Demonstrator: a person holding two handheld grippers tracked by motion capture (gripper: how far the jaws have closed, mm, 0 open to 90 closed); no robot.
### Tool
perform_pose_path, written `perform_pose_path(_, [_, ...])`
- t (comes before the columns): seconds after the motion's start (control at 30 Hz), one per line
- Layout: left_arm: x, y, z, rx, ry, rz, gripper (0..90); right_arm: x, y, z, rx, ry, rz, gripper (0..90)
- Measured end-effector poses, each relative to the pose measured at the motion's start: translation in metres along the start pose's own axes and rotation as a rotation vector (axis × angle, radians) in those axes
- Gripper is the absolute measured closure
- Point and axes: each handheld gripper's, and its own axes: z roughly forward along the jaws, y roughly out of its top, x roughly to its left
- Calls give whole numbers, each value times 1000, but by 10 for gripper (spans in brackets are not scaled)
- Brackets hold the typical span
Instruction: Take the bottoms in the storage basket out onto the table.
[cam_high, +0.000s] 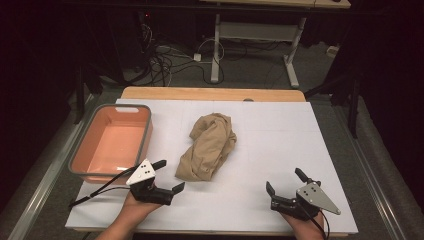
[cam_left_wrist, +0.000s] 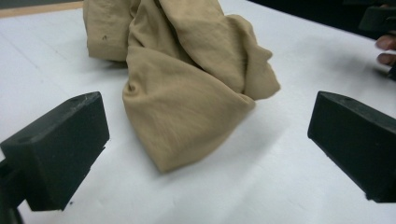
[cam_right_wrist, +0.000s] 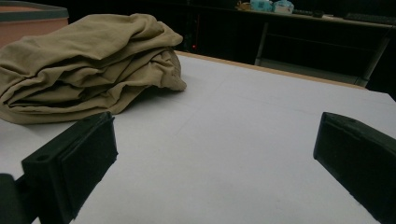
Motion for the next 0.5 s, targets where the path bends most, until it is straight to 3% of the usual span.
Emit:
perform_pose_path(0.1, [-5,-10,-12,-3,13,-30,0,2,2,-2,-12,7,-2,4])
perform_pose_path(0.27, [-2,-14,-18,-11,32,5,0,6,3,-4,-26,19,12,3])
perform_pose_path(0.5, [-1,-15,-13,-13,14,6,0,14,2,1,-5,17,-4,4])
